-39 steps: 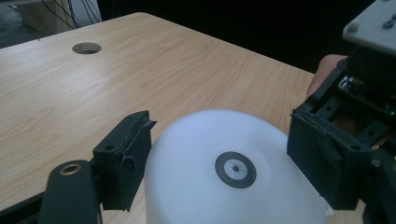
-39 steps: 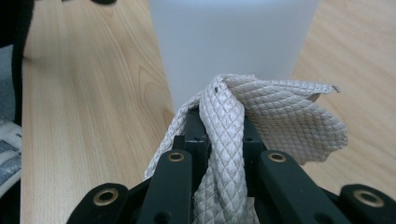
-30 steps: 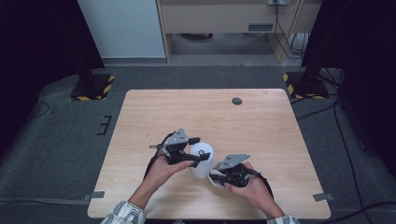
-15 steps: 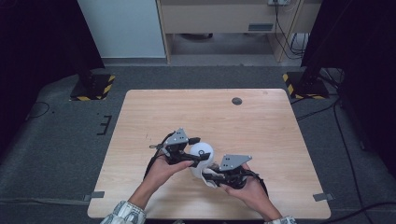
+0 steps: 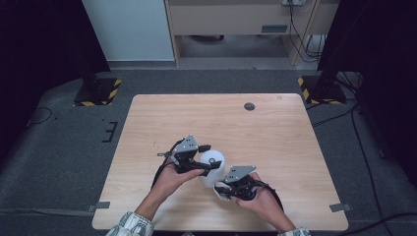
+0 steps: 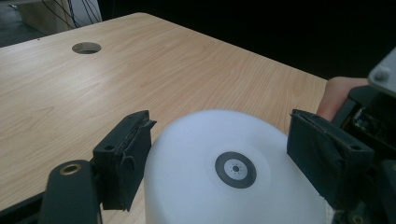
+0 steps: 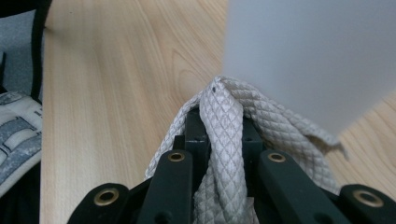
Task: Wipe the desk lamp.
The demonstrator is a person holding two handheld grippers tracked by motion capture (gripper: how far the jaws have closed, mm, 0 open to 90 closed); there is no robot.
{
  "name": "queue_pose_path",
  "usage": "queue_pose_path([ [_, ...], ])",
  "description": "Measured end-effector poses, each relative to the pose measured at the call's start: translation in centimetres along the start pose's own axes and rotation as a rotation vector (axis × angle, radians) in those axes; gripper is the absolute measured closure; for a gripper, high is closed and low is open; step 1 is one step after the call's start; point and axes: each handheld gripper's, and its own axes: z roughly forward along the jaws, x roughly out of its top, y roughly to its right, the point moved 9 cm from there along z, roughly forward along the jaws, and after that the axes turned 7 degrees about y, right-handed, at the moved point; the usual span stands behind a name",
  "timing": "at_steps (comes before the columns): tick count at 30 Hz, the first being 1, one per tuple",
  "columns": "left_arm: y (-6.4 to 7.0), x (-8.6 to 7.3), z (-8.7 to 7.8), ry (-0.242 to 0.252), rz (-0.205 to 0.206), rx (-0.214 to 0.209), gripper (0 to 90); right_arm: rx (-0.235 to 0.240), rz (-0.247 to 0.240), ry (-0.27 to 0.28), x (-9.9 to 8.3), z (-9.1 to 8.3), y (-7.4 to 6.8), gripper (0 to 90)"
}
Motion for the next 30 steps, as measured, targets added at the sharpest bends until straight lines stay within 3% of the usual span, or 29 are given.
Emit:
queue_pose_path([
  [4,0.0,0.0,0.0,0.002,0.0,0.0,21.5,-0.025,0.029,0.023,0.0,-1.1,1.1,80.4],
  [10,0.0,0.0,0.0,0.005,-0.004,-0.001,21.5,-0.068,0.096,0.137,1.3,-3.1,3.2,80.4],
  [13,0.0,-0.1,-0.1,0.004,-0.005,-0.003,21.5,-0.079,0.107,0.172,1.9,-3.5,3.8,80.4],
  [22,0.2,-0.1,-0.1,0.009,-0.012,-0.005,21.5,-0.112,0.128,0.189,3.3,-3.4,6.3,80.4],
  [30,0.2,-0.2,-0.1,0.014,-0.019,-0.008,21.5,-0.081,0.18,0.188,4.3,-1.9,8.2,80.4],
])
